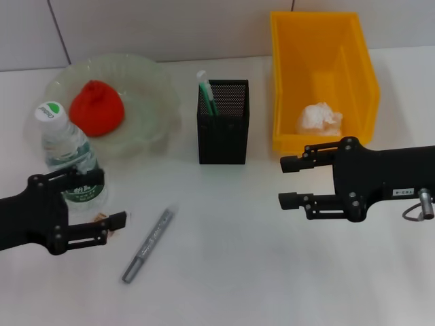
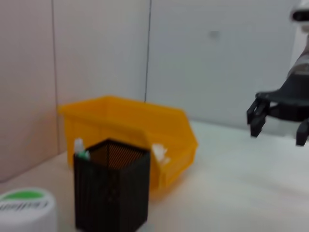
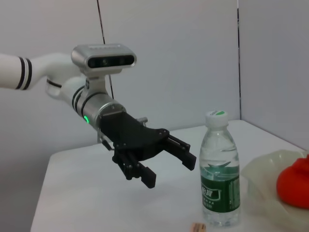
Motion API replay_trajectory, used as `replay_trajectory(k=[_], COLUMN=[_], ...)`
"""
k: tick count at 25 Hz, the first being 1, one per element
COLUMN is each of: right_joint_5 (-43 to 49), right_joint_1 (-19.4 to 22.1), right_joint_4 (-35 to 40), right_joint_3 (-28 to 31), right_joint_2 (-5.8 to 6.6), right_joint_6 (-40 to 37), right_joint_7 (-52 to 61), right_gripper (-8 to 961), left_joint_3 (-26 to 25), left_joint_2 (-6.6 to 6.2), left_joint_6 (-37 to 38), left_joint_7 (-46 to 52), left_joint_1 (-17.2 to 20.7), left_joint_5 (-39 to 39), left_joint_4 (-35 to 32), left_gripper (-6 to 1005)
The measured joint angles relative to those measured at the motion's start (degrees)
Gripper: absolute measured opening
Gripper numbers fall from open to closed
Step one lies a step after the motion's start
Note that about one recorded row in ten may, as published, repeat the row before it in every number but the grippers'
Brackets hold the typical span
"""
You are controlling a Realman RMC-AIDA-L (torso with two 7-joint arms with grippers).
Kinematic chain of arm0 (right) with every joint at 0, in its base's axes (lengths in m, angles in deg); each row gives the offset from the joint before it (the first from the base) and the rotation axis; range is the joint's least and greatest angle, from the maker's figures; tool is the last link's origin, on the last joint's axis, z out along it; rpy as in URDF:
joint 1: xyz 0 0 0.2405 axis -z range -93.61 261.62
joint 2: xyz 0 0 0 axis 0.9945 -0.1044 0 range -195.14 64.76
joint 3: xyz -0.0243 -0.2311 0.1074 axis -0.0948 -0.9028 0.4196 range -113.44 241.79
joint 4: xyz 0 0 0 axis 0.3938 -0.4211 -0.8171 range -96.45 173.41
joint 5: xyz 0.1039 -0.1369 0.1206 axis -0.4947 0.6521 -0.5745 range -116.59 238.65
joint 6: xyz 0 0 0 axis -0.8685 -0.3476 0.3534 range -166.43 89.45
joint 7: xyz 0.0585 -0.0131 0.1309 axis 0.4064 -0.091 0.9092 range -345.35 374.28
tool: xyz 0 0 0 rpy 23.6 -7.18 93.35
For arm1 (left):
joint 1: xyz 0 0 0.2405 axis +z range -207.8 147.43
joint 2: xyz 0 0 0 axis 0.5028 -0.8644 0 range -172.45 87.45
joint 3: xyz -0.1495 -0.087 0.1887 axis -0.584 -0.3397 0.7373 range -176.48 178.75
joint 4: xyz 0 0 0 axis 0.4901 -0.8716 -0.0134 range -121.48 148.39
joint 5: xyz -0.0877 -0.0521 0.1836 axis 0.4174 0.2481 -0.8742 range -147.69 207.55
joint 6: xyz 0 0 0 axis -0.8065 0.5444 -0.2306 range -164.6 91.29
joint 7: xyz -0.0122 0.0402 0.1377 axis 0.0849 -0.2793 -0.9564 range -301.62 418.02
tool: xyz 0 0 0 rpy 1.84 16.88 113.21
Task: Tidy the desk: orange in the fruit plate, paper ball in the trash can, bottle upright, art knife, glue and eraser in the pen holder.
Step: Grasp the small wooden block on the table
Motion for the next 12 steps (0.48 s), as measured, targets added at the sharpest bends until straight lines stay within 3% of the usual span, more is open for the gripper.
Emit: replay_trajectory(k=[10,12], right_joint_5=[0.08,0.1], right_joint_1=[-0.19,-0.27], right_joint_4=[-0.75,-0.84], right_joint_3=[-0.96,-0.95], right_joint_2=[0.0,0.0], right_joint_6=[2.48,2.96], right_joint_7=[0.02,0.02], right_gripper=[574,574], left_joint_3=[-0.37,-0.37], left_joint_2=[0.32,0.32], left_joint_6=[0.56,0.56], left_joint_7=[11.62,11.62], left_joint_1=[3.86,3.86], left_joint_5=[-6.68,-6.68], left_joint_4=[-13.39,-13.39], left_gripper=[846,846])
